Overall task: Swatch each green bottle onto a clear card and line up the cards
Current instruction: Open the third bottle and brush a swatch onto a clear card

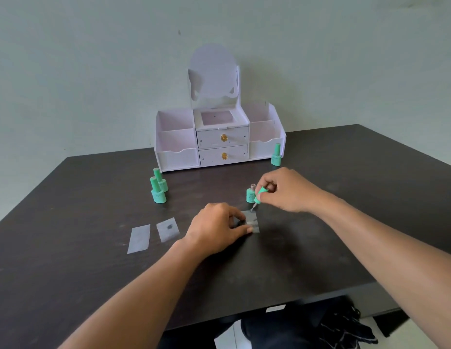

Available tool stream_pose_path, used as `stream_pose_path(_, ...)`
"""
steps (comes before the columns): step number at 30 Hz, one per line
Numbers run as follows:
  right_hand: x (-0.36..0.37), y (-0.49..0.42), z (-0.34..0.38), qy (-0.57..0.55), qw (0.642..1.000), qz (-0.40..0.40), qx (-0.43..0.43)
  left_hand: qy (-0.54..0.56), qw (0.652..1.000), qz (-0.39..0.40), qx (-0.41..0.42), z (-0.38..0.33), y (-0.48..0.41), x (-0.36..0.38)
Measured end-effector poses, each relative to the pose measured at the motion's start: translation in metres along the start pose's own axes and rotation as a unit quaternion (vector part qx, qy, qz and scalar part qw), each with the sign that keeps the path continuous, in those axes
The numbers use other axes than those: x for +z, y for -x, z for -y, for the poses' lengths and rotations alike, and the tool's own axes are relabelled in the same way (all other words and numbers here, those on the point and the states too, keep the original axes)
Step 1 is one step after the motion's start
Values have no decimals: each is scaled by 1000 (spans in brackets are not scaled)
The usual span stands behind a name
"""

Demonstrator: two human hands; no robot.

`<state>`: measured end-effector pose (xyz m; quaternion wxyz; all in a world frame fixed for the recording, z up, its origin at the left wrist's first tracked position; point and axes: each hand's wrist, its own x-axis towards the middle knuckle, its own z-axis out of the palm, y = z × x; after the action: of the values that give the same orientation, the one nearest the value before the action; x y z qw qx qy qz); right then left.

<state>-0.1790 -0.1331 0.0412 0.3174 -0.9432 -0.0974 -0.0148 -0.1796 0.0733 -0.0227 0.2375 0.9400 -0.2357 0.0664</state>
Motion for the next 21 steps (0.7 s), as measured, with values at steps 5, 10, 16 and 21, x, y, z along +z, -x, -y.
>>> stream_pose_path(5,1,-12,21,-9,1000,5,-21,-33,999,10,-6,18,8,-23)
stream_pose_path(10,15,-24,40,-13,998,22,-48,-57,998,-6,-33,45,16,-48)
stream_pose_path(16,26,-33,59,-13,997,34,-72,-59,995,-17,-73,62,26,-68)
stream_pose_path(21,32,-39,63,-12,997,39,-73,-62,995,13,-82,65,29,-75)
